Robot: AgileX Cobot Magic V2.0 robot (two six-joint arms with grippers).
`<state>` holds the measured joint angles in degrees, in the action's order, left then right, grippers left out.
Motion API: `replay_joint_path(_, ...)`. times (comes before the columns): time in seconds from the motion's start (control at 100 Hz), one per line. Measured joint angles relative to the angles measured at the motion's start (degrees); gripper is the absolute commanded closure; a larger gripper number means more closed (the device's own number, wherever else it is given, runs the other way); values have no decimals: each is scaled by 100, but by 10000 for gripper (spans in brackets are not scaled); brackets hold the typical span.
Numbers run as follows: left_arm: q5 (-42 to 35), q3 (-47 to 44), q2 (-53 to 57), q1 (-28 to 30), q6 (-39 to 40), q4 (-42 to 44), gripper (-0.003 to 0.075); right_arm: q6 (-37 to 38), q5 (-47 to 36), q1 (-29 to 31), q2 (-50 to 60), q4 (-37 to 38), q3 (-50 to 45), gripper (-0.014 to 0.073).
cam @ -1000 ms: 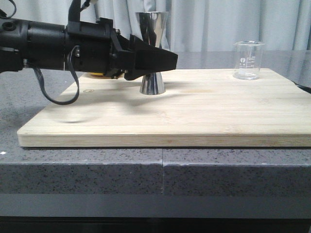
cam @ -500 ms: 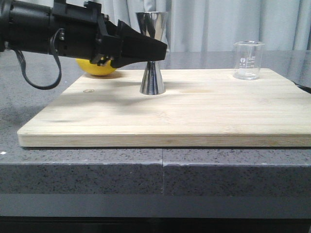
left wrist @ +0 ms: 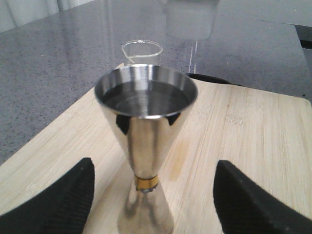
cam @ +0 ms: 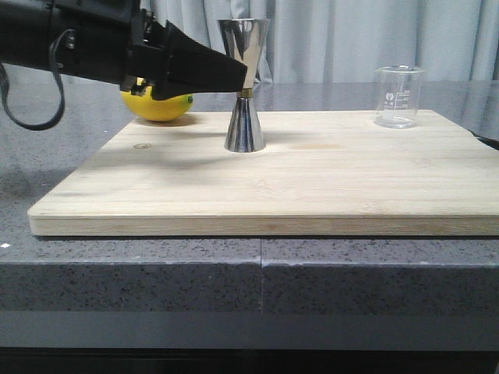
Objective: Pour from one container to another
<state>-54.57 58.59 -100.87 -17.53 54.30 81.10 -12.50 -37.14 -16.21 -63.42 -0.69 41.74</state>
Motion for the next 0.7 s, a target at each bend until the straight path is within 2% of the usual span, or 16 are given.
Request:
replay_joint_path(0.5,-46,0,938,944,1038,653,238,-15,0,0,0,-38,0,88)
replay_joint_path(0.7,-48,0,1714,1608,1367,660,238,-763,0,0,0,-811,0,88)
